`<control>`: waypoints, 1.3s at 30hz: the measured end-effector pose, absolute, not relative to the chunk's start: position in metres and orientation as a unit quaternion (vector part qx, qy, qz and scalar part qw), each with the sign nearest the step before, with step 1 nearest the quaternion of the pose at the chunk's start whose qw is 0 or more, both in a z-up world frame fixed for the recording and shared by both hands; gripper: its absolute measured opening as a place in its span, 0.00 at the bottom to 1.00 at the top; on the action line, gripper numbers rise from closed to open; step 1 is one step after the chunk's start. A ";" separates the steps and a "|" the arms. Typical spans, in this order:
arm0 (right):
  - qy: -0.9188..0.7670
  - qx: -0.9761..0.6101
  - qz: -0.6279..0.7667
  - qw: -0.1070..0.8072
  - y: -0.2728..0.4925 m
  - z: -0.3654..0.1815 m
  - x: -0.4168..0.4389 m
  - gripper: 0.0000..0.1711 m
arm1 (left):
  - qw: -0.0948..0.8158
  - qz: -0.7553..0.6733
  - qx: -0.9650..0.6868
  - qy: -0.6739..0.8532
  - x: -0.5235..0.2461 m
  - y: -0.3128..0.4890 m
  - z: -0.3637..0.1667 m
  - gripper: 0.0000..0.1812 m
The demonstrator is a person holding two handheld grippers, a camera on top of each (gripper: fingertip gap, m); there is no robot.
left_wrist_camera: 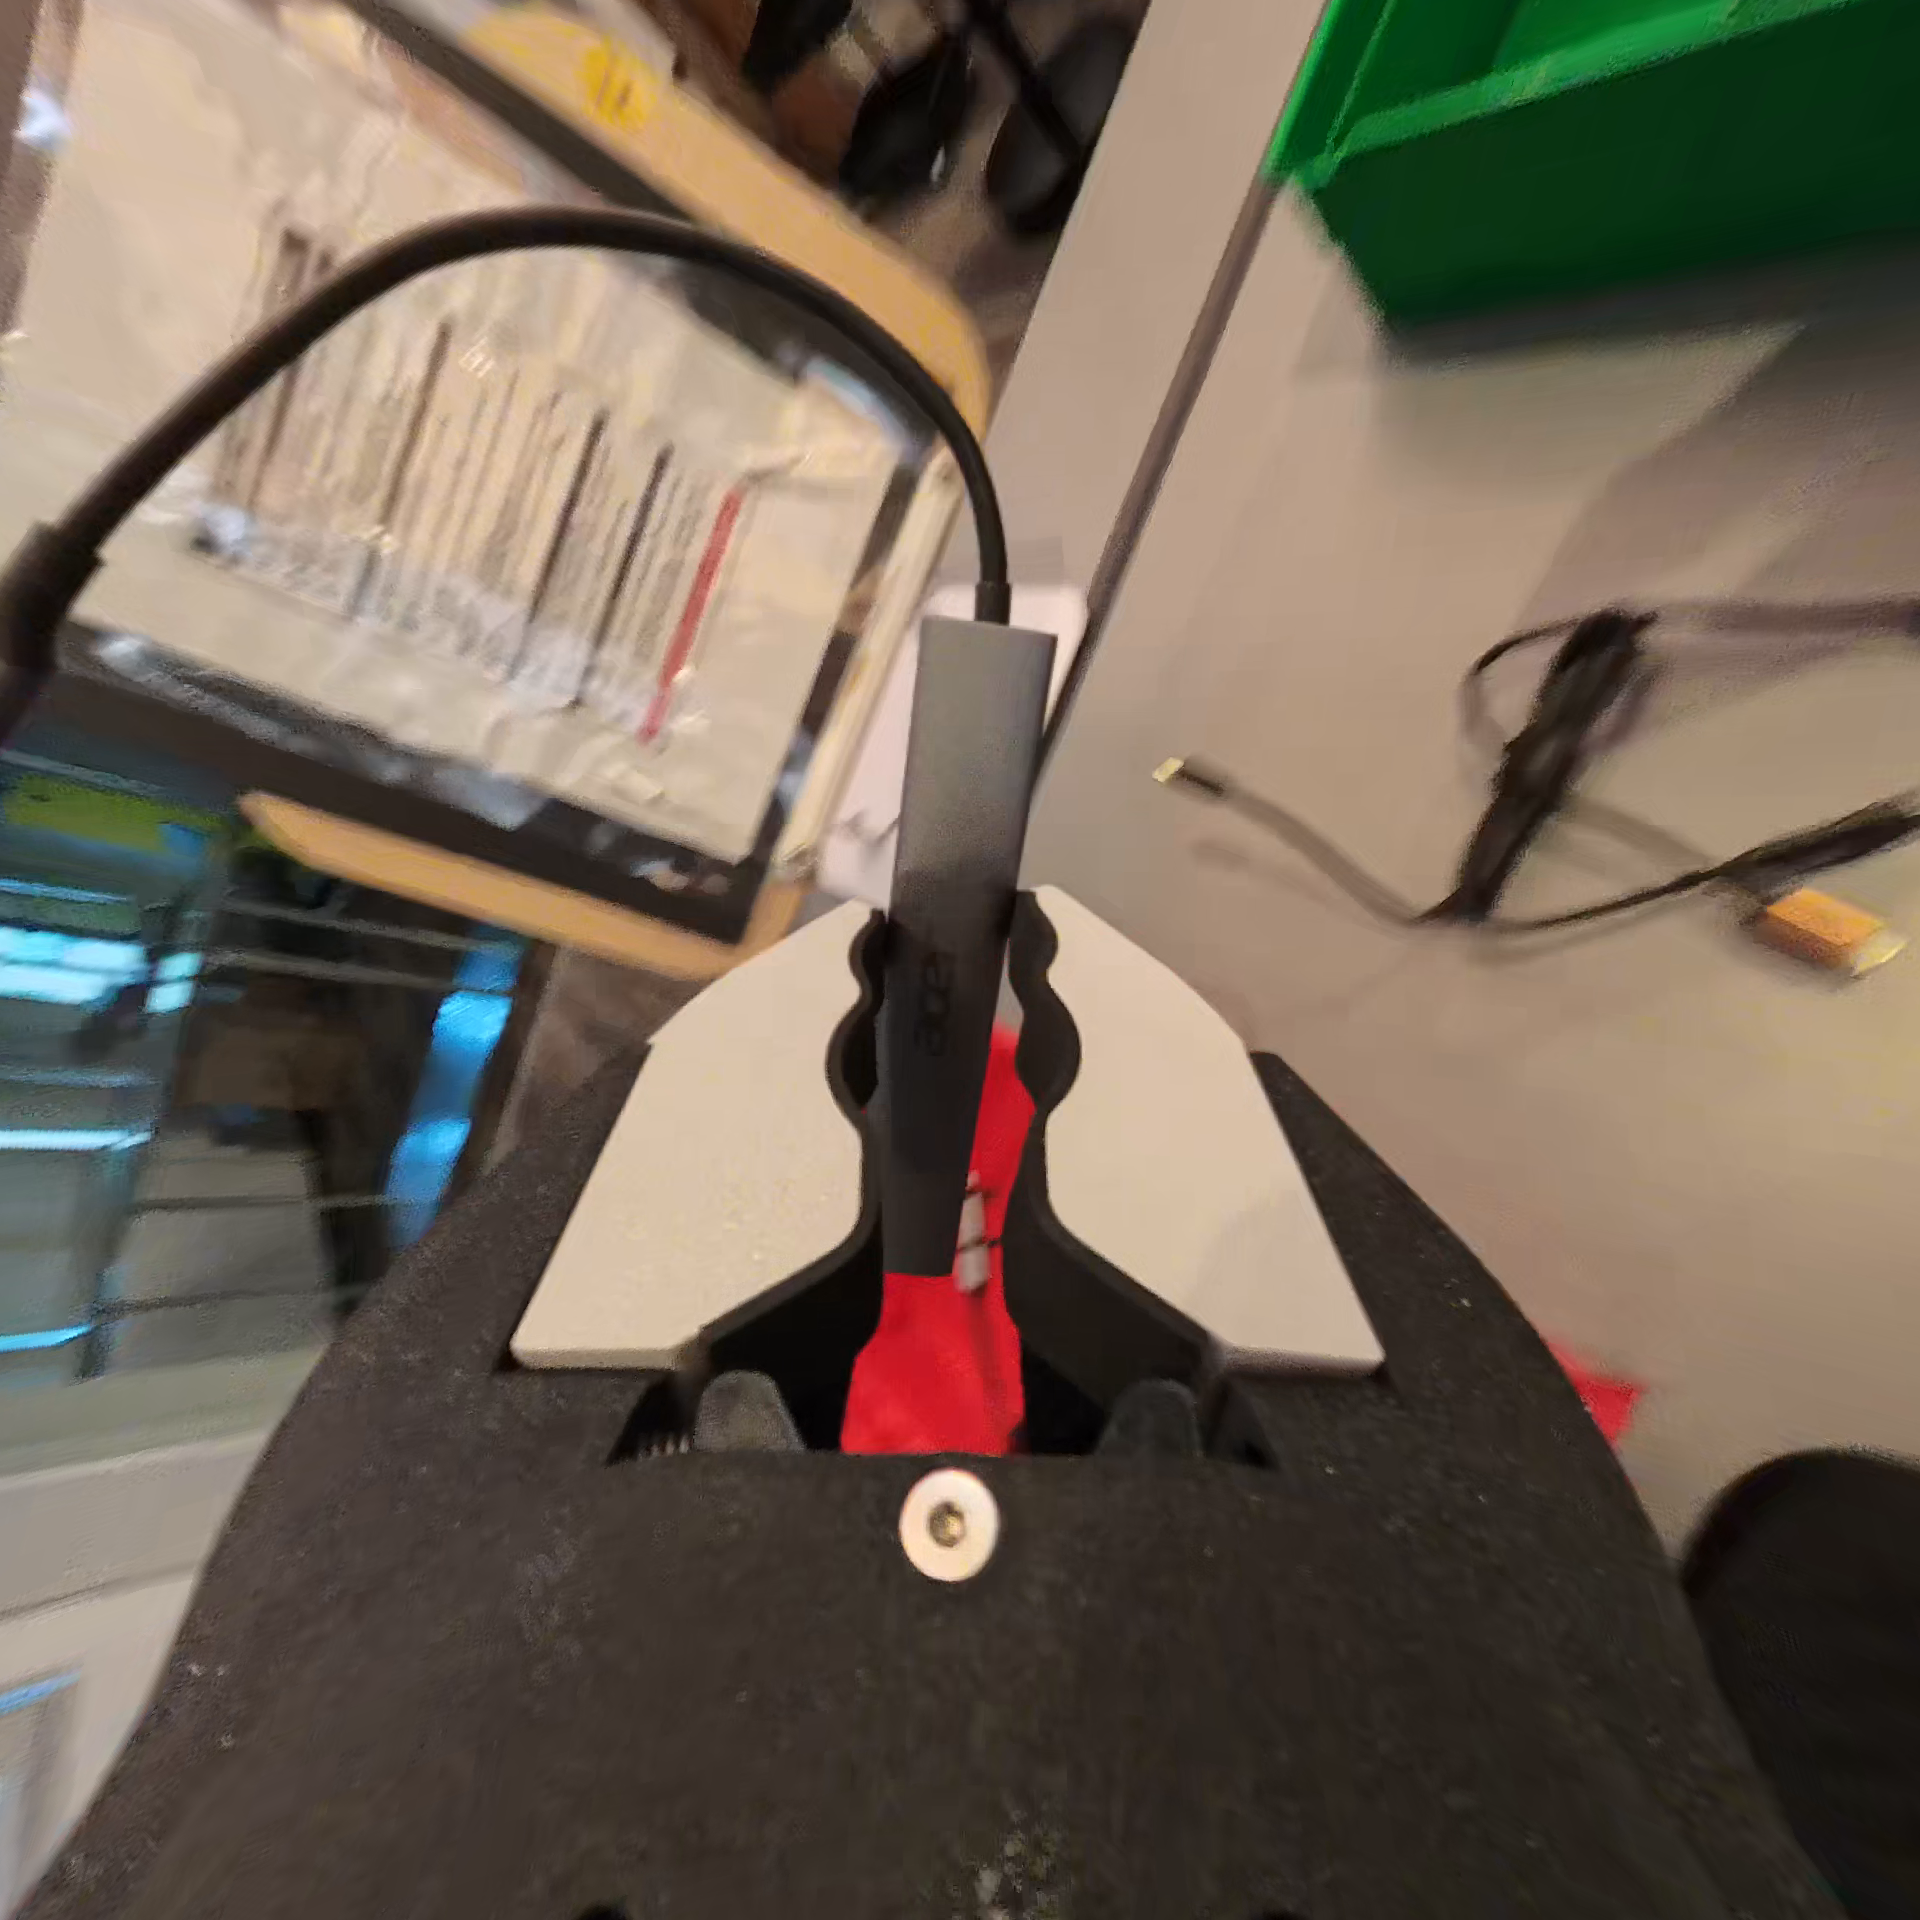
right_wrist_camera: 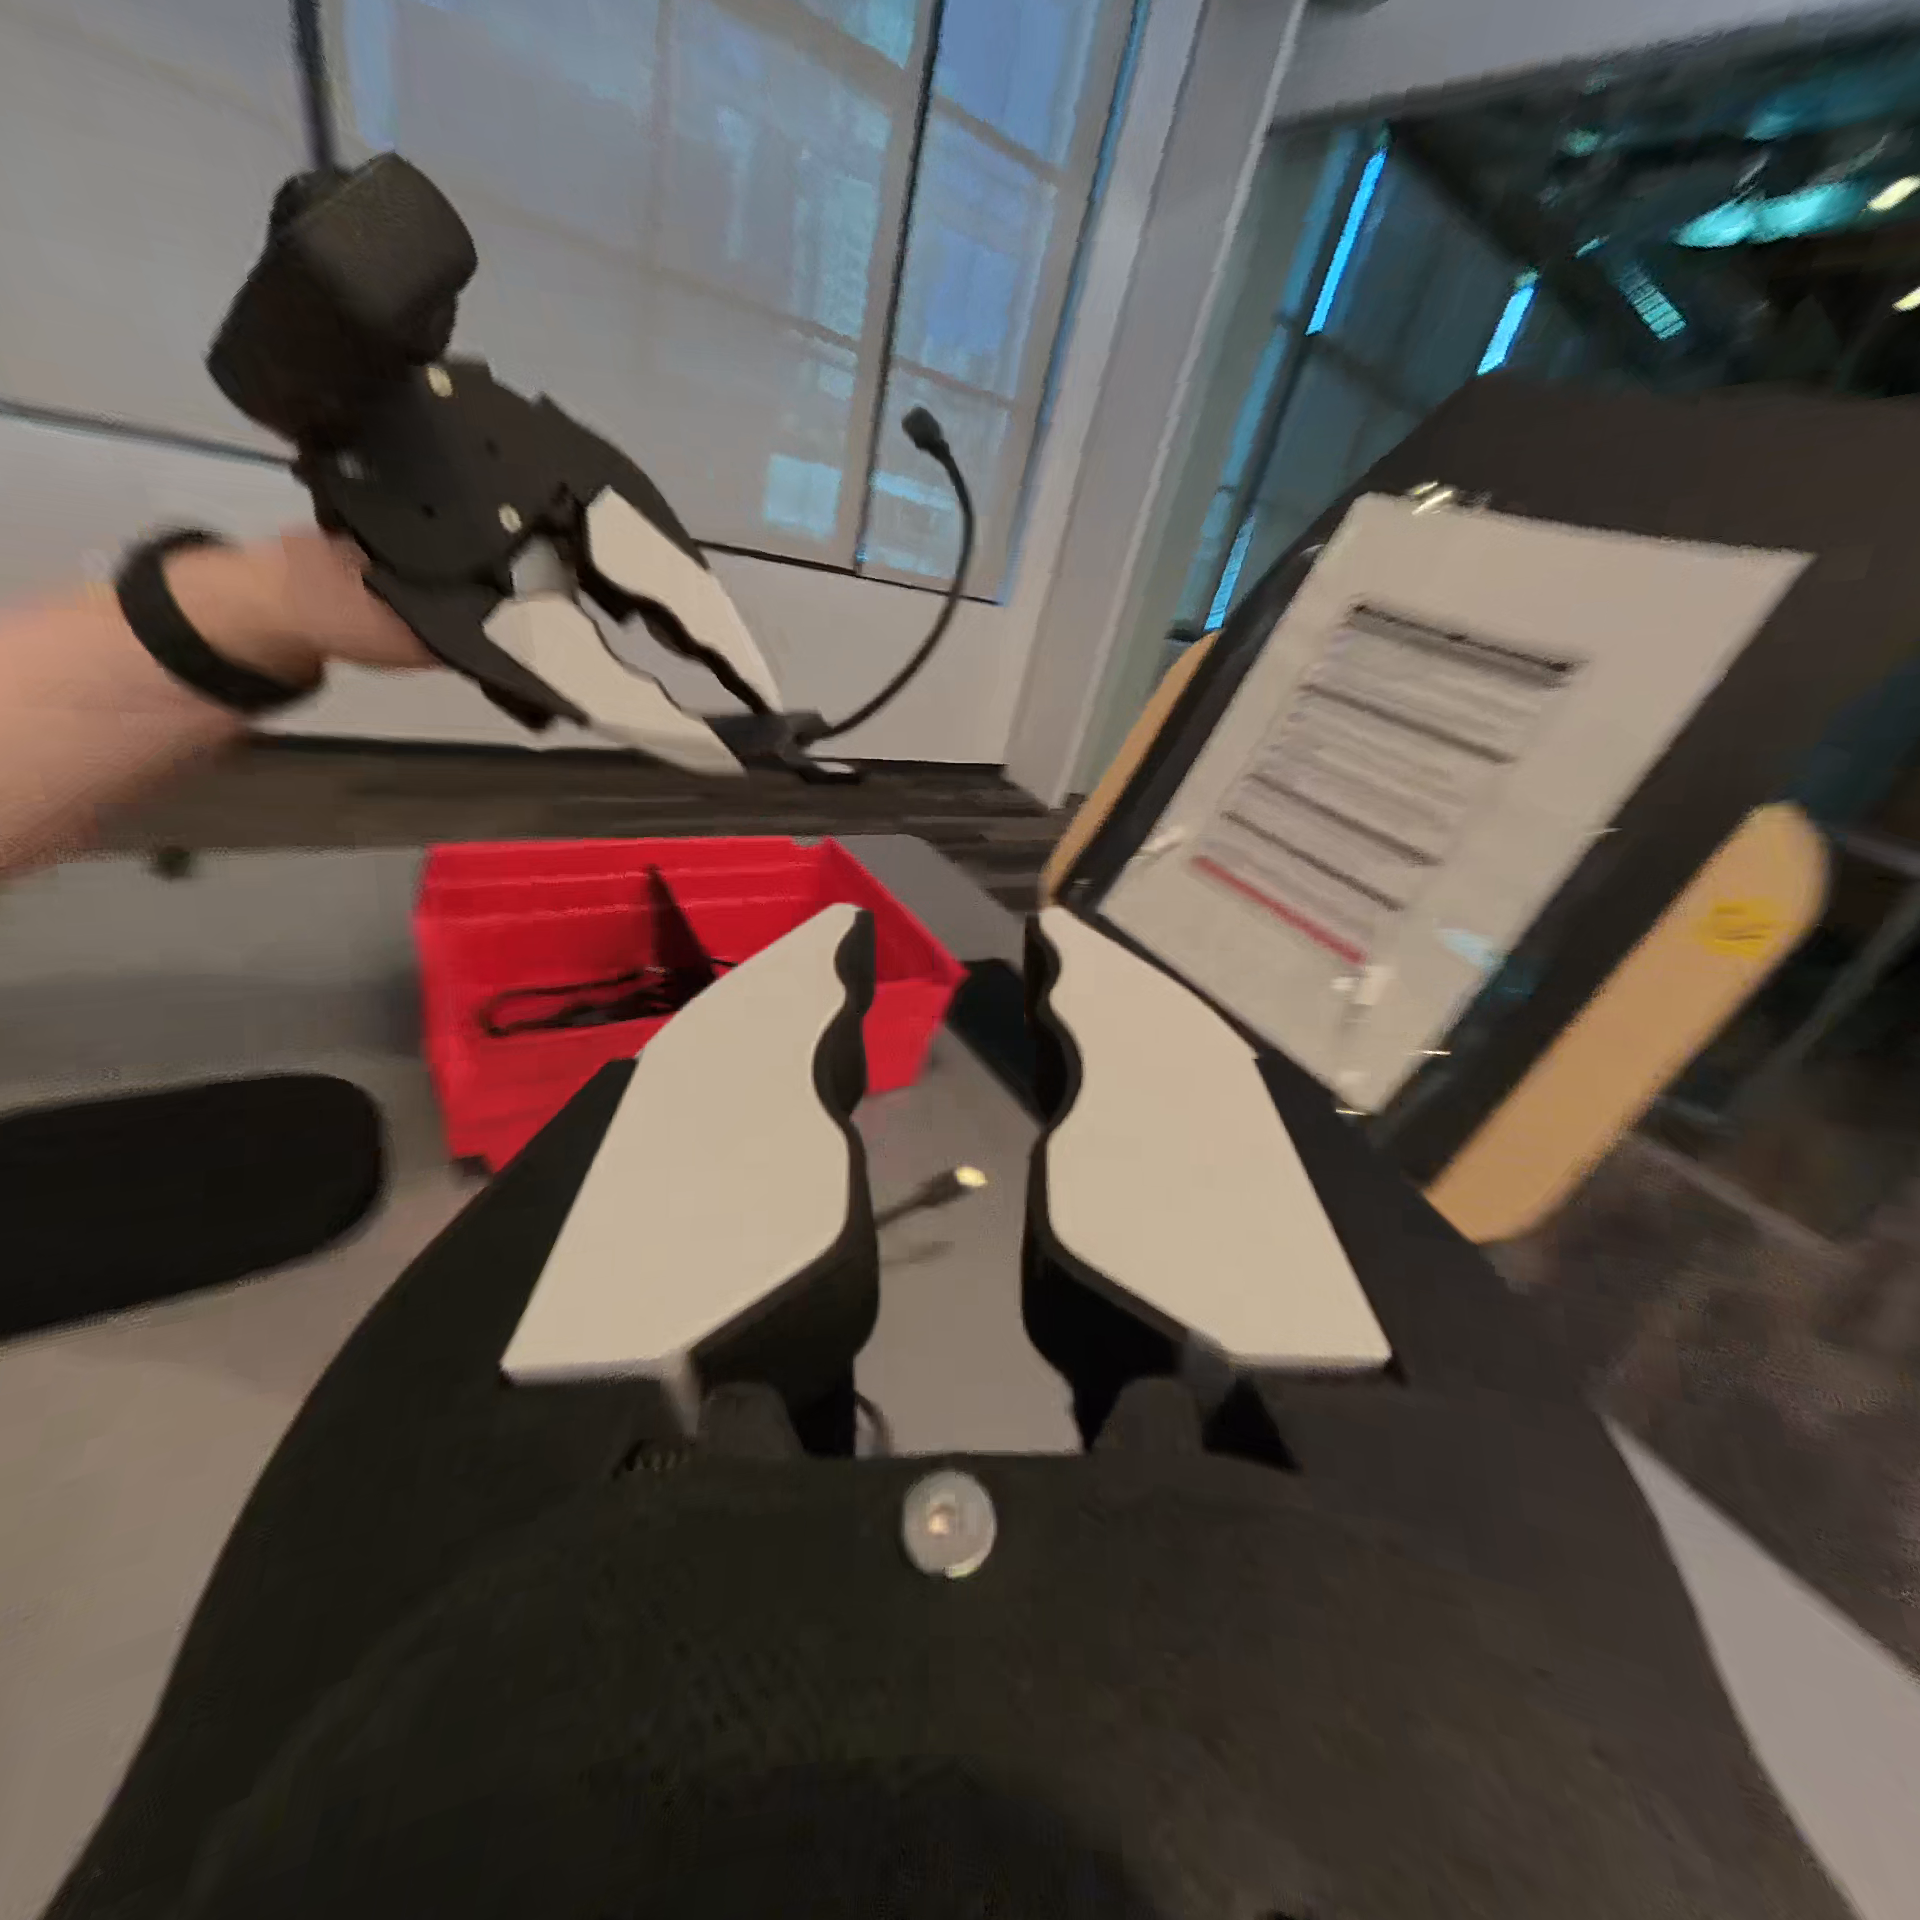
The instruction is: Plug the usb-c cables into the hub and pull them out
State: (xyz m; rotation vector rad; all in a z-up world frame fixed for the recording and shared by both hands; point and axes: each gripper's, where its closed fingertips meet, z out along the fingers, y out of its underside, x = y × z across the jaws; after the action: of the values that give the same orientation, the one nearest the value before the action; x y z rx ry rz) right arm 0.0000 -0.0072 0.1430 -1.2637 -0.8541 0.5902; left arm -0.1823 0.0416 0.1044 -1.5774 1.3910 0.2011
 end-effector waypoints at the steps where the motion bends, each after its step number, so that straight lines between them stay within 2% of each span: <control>1: -0.372 -0.568 0.306 0.667 -0.006 0.138 -0.015 0.17 | 0.498 0.047 -0.653 0.568 -0.166 0.031 0.098 0.12; 4: -0.349 -0.595 0.407 0.598 -0.001 0.118 -0.055 0.20 | 0.509 -0.016 -0.656 0.557 -0.129 0.008 0.081 0.12; 6: -0.363 -0.606 0.420 0.570 -0.001 0.105 -0.069 0.22 | 0.510 -0.032 -0.658 0.554 -0.113 0.003 0.071 0.12; 10: -0.354 -0.617 0.371 0.597 0.012 0.099 -0.065 0.22 | 0.493 -0.102 -0.680 0.533 -0.096 0.001 0.054 0.12; 17: -0.352 -0.682 0.387 0.510 0.026 0.059 -0.072 0.22 | 0.469 -0.110 -0.721 0.498 -0.098 0.014 0.035 0.12; 22: -0.378 -0.694 0.352 0.502 0.030 0.044 -0.076 0.22 | 0.468 -0.077 -0.734 0.486 -0.102 0.018 0.027 0.12; 26: -0.401 -0.709 0.315 0.487 0.032 0.031 -0.071 0.23 | 0.424 -0.099 -0.802 0.408 -0.112 0.025 0.005 0.12; 34: -0.427 -0.779 0.204 0.411 0.047 -0.029 -0.064 0.25 | 0.370 -0.032 -0.851 0.371 -0.124 0.032 -0.063 0.12; 39: -0.469 -0.800 0.197 0.320 0.036 -0.085 -0.082 0.24 | 0.363 -0.064 -0.858 0.357 -0.120 0.033 -0.065 0.12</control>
State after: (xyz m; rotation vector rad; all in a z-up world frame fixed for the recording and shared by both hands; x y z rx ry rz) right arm -0.0820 0.0363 -0.0848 -2.1018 -1.2317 0.5172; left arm -0.1200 0.0332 -0.0655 -2.2092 0.9180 -0.1639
